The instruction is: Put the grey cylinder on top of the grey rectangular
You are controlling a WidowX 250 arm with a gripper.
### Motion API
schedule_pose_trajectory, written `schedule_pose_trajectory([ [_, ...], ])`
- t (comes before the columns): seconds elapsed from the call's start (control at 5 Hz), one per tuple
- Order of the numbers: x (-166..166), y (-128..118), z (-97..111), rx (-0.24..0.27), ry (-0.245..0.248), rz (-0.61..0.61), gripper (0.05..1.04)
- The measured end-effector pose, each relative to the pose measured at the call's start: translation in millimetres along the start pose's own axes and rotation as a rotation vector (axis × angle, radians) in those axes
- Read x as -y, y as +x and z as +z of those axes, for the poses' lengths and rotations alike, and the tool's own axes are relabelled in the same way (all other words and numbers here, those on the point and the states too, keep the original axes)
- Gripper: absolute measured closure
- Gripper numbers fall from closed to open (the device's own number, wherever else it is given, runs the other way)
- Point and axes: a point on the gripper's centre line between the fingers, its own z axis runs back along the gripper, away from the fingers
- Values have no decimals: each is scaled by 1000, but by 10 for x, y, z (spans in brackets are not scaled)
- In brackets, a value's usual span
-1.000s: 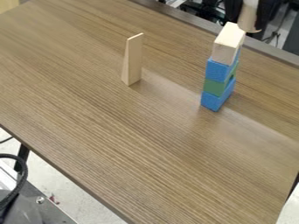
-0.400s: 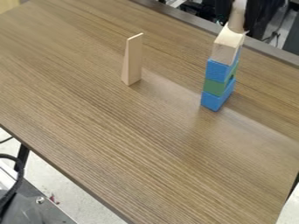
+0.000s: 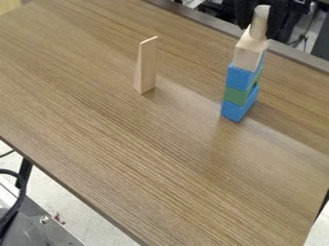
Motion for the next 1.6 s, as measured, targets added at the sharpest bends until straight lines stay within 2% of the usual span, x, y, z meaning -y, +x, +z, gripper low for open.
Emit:
schedule_pose_trajectory([
  [0.4,-24,16,-17,15,15,-8,558],
  [0.6,-26,17,-12,16,16,-9,514],
  [0.8,-29,12,-12,14,18,-9,186],
  [1.0,-12,-5,-32,7,28,-14,77],
  [1.2,9,-12,-32,4,31,-19,84],
  [1.4,45,8,47,10,48,-28,84],
  [1.6,136,95,567,118,94,-57,84],
])
